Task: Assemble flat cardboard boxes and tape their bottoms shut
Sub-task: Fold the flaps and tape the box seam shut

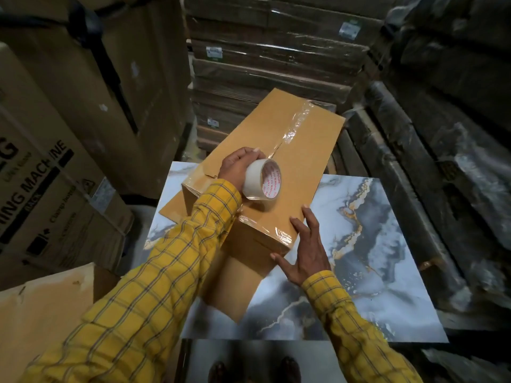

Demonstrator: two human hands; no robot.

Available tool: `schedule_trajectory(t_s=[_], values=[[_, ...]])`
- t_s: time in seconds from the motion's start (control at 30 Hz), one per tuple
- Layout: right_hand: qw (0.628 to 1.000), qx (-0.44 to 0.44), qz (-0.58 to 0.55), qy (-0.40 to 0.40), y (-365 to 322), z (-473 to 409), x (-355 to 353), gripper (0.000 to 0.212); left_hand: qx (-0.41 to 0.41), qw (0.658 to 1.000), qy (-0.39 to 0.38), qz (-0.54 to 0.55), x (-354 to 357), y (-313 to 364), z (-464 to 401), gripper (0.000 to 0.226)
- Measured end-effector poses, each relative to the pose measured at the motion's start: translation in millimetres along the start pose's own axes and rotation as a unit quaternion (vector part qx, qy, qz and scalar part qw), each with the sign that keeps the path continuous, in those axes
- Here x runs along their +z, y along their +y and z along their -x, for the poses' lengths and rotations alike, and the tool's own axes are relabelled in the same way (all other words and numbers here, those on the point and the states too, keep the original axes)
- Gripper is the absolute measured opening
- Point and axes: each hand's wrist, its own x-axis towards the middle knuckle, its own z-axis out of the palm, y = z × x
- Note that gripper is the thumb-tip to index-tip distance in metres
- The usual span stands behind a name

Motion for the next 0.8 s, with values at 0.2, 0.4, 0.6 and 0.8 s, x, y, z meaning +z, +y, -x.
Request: schedule_trajectory(t_s=[0.2, 0.4, 0.6, 0.8], values=[[1.0, 0.007, 0.001, -0.02, 15, -4, -35, 0.091, 0.04, 0.996, 0.067, -0.052, -24, 28, -31, 0.011], [0.967, 0.205, -0.092, 0.122, 9, -85, -31, 0.049, -0.037, 0.985, 0.081, -0.147, -41, 38, -56, 0.018], [0.923, 0.368, -0.114, -0.009, 15, -126, -20, 0.066, -0.099, 0.97, 0.054, -0.215, -45, 42, -46, 0.028], [0.933, 0.341, -0.106, -0.03, 7, -93, -26, 0.067, -0.111, 0.963, 0.06, -0.237, -58, 32, 7, 0.019]])
